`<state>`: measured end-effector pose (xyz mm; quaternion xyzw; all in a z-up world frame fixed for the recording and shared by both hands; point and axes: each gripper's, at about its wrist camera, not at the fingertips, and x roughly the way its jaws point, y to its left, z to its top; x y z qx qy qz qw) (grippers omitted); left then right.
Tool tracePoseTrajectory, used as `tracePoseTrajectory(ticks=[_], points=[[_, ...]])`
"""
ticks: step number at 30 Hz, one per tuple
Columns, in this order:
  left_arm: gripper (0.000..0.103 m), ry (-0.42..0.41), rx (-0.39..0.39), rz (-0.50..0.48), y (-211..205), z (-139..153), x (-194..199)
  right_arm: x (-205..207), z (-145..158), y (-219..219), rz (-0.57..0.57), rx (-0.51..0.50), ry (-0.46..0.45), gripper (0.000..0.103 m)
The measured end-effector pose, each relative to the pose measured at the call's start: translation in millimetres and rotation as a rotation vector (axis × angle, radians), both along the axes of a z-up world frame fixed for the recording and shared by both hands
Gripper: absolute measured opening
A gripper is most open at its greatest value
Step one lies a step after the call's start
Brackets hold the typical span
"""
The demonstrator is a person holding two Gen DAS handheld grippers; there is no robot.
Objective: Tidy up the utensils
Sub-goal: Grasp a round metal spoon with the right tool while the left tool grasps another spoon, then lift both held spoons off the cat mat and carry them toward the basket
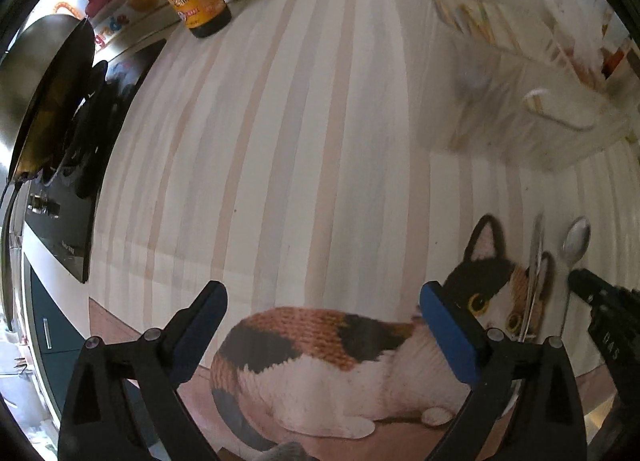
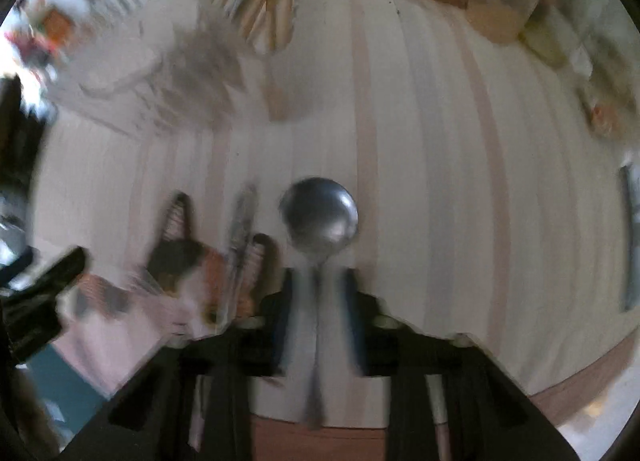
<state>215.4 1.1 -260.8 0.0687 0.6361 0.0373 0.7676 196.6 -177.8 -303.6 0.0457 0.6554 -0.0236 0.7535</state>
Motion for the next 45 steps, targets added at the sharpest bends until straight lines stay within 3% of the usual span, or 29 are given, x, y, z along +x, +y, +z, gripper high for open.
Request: tracePoseTrajectory(ticks=[5,9,13,18,19,20,23,25,27,28,31,34,38,42,44,45], points=[[0.099,0.029,-0.02,-0.058,-21.0,-0.7,-17.8,-12.8,-1.6,-27.1,-0.036,-0.072,0.013,0.002],[0.098,0.12,-0.111,-0.152,-55.6,-8.1,-39.4,-33.2,-1.2,-67.1,-0.092,-0.073,0.039,0.002],[0.098,0.185,-0.146,-0.245,-89.4,-20.0,-52.4,-49.4,-1.3,-99.0,-0.146,-0.038,0.051,0.002],[0.096,0.253,-0.178,-0.263,-102.0,-35.4,-53.8,-48.9,-5.0,-128.6,-0.229,0.064,0.069,0.004],[0.092,0.264,-0.184,-0.261,-102.9,-38.7,-53.9,-50.3,-6.1,-135.5,-0.247,0.082,0.071,0.005],[0.079,0.278,-0.182,-0.258,-103.9,-43.2,-53.7,-53.2,-5.0,-143.5,-0.261,0.093,0.069,0.005],[0.07,0.27,-0.146,-0.277,-107.8,-46.7,-53.6,-63.0,3.6,-164.6,-0.304,0.114,0.03,0.006],[0.06,0.254,-0.125,-0.289,-110.3,-45.6,-53.8,-66.9,13.4,-178.5,-0.345,0.127,0.001,0.015],[0.032,0.235,-0.127,-0.292,-114.0,-40.9,-51.7,-71.3,15.9,-191.6,-0.371,0.151,-0.018,0.026],[0.032,0.231,-0.127,-0.289,-114.7,-39.8,-50.5,-73.8,17.7,-195.0,-0.38,0.16,-0.022,0.034],[0.032,0.227,-0.129,-0.276,-114.8,-38.2,-45.0,-72.8,16.3,-194.8,-0.355,0.197,-0.045,0.048],[0.032,0.223,-0.131,-0.255,-106.6,-36.9,-46.6,-65.8,17.8,-176.9,-0.277,0.183,-0.068,0.056],[0.032,0.209,-0.119,-0.21,-86.2,-35.3,-42.1,-35.1,3.7,-130.0,-0.198,0.113,-0.054,0.057],[0.032,0.195,-0.112,-0.161,-68.5,-34.9,-36.6,-28.8,2.2,-114.3,-0.171,0.007,-0.059,0.057],[0.032,0.191,-0.113,-0.144,-62.2,-34.4,-34.9,-26.9,0.5,-110.2,-0.177,-0.027,-0.058,0.054],[0.032,0.188,-0.114,-0.135,-58.5,-34.2,-35.1,-25.8,-0.3,-107.4,-0.167,-0.066,-0.057,0.045]])
